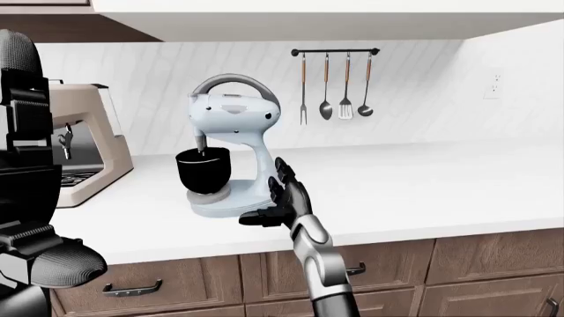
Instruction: Open the stand mixer head.
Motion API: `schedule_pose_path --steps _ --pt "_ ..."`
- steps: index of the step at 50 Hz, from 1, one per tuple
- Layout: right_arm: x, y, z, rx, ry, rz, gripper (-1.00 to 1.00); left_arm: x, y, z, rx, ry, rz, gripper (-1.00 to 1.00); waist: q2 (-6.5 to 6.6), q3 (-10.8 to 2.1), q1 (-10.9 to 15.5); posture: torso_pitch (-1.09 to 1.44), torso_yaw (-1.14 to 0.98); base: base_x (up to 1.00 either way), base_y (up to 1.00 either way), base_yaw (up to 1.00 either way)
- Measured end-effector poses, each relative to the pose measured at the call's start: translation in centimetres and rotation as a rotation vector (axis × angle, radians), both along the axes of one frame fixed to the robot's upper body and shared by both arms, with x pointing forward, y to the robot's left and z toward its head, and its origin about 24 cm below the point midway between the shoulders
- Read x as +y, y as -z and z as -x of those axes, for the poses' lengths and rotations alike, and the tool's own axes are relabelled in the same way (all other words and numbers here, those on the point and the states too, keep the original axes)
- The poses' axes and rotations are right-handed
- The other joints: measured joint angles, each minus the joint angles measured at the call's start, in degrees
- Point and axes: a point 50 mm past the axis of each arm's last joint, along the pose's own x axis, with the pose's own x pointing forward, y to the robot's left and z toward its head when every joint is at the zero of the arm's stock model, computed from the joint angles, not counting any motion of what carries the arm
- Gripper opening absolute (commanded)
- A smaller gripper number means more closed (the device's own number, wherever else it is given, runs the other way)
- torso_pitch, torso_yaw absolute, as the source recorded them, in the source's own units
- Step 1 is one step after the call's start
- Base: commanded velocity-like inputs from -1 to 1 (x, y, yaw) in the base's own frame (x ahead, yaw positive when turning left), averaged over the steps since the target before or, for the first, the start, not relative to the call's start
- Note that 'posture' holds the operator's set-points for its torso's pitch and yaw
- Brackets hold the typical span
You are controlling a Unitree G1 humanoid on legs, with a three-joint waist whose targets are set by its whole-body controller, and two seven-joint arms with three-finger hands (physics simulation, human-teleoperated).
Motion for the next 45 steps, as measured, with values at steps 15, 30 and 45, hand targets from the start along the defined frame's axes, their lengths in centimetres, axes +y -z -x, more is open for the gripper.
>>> schedule_pose_path --steps 15,30,45 --pt "0.2 0.2 -0.2 0.001 -0.004 0.007 1.0 0.0 0.0 -0.1 0.001 -0.001 0.0 1.0 0.04 0.01 0.0 -0.65 0.0 0.0 0.0 0.0" --pt "0.3 0.6 -0.6 0.009 -0.002 0.014 1.0 0.0 0.1 -0.1 0.002 0.001 0.0 1.0 0.09 0.05 0.0 -0.65 0.0 0.0 0.0 0.0" --pt "0.5 0.7 -1.3 0.012 0.0 0.021 1.0 0.0 0.1 0.0 0.001 0.001 0.002 1.0 0.14 0.03 0.0 -0.65 0.0 0.0 0.0 0.0"
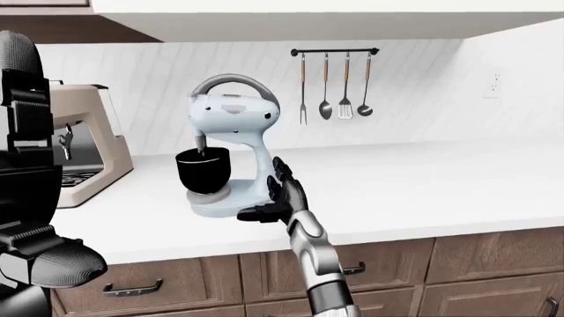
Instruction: Open the stand mixer head.
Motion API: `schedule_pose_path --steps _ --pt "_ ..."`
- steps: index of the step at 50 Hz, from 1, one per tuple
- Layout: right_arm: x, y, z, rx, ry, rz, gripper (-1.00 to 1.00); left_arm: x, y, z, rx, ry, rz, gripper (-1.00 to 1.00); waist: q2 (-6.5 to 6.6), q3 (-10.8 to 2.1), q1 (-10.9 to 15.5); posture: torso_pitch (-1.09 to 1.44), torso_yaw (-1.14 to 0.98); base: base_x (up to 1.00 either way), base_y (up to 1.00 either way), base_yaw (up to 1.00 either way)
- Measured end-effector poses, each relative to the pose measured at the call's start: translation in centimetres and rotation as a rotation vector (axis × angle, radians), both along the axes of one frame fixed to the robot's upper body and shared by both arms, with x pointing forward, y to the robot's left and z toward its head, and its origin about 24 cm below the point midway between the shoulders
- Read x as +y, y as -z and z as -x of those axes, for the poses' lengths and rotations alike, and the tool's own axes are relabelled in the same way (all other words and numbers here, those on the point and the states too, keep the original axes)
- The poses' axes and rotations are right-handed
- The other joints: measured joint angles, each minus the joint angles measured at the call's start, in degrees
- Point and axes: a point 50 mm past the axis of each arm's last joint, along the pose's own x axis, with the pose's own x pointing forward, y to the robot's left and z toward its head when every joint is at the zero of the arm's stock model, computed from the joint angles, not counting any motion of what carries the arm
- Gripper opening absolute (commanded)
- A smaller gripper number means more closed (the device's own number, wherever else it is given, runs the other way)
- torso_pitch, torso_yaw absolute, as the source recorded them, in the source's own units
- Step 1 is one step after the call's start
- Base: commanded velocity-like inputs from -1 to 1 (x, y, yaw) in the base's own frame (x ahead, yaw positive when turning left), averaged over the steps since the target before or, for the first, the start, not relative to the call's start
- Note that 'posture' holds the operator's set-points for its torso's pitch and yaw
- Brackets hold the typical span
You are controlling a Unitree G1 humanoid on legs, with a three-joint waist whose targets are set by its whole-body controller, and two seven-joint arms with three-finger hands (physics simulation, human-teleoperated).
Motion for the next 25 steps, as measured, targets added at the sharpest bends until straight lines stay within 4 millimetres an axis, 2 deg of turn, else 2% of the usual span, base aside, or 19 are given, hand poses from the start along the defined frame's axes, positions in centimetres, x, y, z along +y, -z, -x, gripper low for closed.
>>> schedule_pose_path --steps 25 --pt "0.11 0.57 -0.78 0.007 0.009 0.009 1.0 0.07 -0.04 -0.03 0.0 -0.001 0.001 1.0 0.12 0.04 0.0 -0.65 0.0 0.0 0.0 0.0"
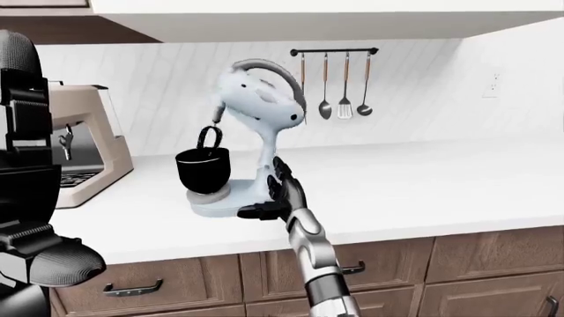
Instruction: Open the stand mixer head.
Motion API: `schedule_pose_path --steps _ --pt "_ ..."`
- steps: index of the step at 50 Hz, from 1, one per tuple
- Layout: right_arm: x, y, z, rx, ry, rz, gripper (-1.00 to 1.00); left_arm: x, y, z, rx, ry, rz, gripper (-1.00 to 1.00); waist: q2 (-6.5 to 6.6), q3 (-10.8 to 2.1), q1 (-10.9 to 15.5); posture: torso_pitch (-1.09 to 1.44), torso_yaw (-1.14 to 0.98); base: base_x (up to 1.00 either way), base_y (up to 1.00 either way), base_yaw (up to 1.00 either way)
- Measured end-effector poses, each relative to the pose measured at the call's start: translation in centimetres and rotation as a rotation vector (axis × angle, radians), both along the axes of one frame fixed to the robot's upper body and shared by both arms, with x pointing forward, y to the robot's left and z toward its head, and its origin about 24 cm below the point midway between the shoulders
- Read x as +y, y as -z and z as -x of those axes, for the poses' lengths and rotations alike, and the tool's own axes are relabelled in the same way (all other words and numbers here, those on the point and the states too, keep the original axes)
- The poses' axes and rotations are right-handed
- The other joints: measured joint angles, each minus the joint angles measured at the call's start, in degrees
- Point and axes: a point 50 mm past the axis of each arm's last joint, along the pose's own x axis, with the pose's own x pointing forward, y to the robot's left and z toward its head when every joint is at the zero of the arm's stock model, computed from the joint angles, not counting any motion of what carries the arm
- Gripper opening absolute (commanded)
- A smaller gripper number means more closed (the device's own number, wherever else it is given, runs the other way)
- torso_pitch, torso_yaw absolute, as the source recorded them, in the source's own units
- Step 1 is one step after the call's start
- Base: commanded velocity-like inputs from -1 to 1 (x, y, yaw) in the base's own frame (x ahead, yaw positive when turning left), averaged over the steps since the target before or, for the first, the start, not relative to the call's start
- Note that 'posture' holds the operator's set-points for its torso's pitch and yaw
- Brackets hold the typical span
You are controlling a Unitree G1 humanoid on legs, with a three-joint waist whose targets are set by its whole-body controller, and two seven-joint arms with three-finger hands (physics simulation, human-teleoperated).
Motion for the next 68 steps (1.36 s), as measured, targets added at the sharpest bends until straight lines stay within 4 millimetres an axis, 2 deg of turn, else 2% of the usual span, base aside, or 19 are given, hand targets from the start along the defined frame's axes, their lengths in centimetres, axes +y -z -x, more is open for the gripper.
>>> schedule_pose_path --steps 13,28,32,44,53,62,68 --pt "0.0 0.3 -0.4 0.008 0.003 0.003 1.0 0.0 0.0 0.0 0.0 0.0 -0.001 1.0 -0.05 0.01 0.0 -0.65 0.0 0.0 0.0 0.0" --pt "-0.8 -0.5 0.5 -0.012 0.023 -0.018 1.0 -0.1 0.2 0.0 0.005 0.001 -0.002 1.0 -0.28 0.11 0.5 -0.65 0.0 0.0 0.0 0.0" --pt "-0.9 -1.8 1.3 -0.043 0.012 -0.039 1.0 -0.1 0.2 -0.1 0.006 0.001 -0.003 1.0 -0.35 0.21 0.5 -0.65 0.0 0.0 0.0 0.0" --pt "-1.2 -8.5 4.2 -0.19 -0.019 -0.138 1.0 -0.1 0.3 -0.1 0.009 0.0 -0.004 1.0 -0.64 -0.17 0.4 -0.65 0.0 0.0 0.0 0.0" --pt "-2.3 -10.5 6.4 -0.207 0.002 -0.184 1.0 -0.1 0.2 0.0 0.002 -0.002 -0.004 1.0 -0.92 -0.17 0.3 -0.65 0.0 0.0 0.0 0.0" --pt "-3.5 -13.3 8.2 -0.286 0.017 -0.203 1.0 -0.1 0.1 0.1 0.0 -0.001 -0.006 1.0 -1.1 -0.23 0.1 -0.65 0.0 0.0 0.0 0.0" --pt "-4.2 -14.0 9.0 -0.312 0.021 -0.205 1.0 -0.2 0.2 0.1 0.001 0.002 -0.006 1.0 -1.34 -0.29 -0.1 -0.65 0.0 0.0 0.0 0.0"
